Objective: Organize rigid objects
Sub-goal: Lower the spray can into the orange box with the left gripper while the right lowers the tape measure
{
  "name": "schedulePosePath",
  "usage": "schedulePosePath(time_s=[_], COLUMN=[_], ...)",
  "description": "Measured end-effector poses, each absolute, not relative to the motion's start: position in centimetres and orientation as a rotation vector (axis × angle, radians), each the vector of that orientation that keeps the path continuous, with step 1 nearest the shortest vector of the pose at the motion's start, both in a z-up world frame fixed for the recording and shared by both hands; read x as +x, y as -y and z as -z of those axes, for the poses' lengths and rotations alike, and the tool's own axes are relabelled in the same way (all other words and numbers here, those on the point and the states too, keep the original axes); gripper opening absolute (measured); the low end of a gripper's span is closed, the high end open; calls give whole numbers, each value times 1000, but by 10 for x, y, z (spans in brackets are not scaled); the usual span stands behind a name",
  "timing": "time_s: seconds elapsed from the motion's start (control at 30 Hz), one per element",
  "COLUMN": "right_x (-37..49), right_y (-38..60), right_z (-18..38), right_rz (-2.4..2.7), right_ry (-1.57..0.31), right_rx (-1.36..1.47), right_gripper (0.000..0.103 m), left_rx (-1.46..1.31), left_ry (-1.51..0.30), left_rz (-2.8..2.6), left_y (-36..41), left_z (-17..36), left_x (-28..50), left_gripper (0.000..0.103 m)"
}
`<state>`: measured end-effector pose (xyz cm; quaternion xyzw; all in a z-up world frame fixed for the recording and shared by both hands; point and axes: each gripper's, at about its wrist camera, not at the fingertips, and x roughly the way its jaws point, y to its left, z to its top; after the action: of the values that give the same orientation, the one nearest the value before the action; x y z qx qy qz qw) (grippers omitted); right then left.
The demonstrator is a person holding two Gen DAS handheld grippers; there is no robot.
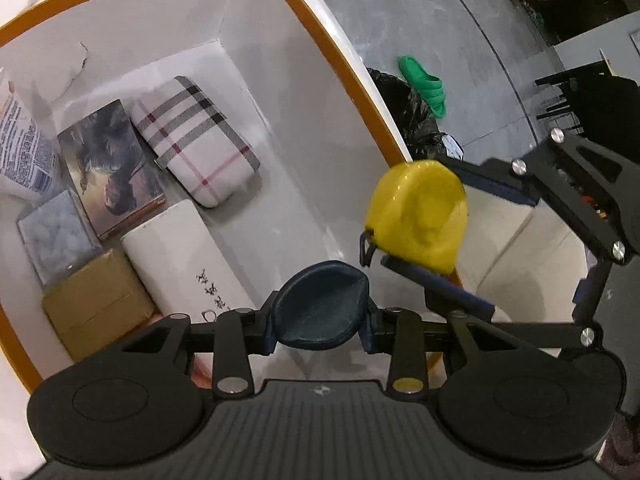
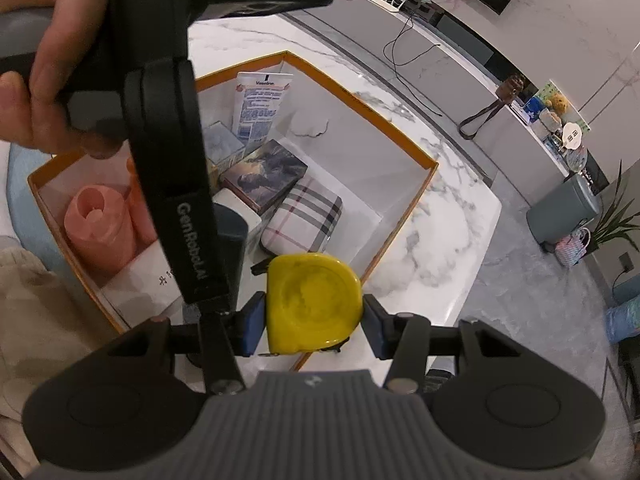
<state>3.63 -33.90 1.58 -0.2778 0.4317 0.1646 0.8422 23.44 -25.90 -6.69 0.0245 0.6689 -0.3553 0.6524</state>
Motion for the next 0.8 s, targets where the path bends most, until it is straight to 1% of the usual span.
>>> schedulePosePath(time_s=[0.3,0.43,0.57,0.63,0.73,0.8], right_x=[42,45,45,47,48,49], right_y=[342,341,340,338,331,327], right_z=[-11,-11,-10,-9,-7,-7], right_rz=[-361,-379,-423,-441,-469,-486], right_ry=[-885,-874,-877,-883,-893,-902], right_rx=[-592,-611,-657,-697,-736,-757], right_gripper=[50,50,50,50,50,50], left_rx=[19,0,31,65,59,59], left_ry=[-1414,-1415,-1419,-1405,-1404,-1390], left_rz=[718,694,664,645,642,641], left_y=[263,259,260,260,252,248], left_z=[76,82,80,79,76,70], left_x=[245,247,248,246,244,242], left_gripper=[41,41,45,45,48,49])
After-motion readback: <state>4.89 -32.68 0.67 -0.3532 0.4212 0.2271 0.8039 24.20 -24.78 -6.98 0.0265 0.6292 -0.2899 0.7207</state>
